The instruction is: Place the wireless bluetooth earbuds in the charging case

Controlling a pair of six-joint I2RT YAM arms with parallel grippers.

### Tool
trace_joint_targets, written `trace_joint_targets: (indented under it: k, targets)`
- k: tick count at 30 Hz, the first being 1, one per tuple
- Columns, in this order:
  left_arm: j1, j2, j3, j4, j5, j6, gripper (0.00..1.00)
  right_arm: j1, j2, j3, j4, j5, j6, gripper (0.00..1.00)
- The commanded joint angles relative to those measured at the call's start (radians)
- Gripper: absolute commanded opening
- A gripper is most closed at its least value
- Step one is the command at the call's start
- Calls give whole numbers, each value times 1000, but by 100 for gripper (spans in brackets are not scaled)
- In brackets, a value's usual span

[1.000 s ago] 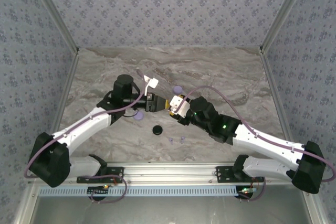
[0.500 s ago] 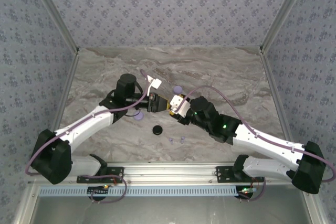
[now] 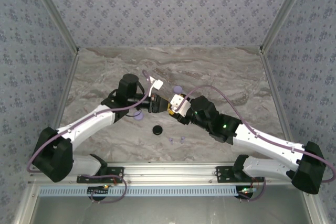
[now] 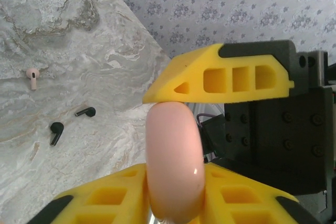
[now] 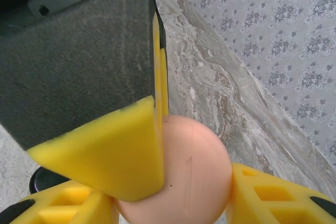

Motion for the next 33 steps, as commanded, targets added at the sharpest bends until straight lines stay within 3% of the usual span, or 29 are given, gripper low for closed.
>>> trace_joint_targets:
  k: [1,9,14,22,27,33]
  targets:
    - [-21,-3,45,2,59,33,21,-10,-10,36,10,-28,19,55]
    - [-21,-30,38,24,-51,76,11,-119,-102,28,-85,-193,124,85]
    - [-22,-69,-13,192,-177,120,2,-258,-239,-39,-71,-401,268,100]
    - [-104,-149,-143,544,-406,318,2,-510,-290,-135,223,-713,670,100]
    - [-133,-158,-175,684,-434,341,0,-508,-255,-113,360,-795,729,100]
    - [-160,-152,-173,704,-442,350,0,-448,-212,-70,338,-797,671,100]
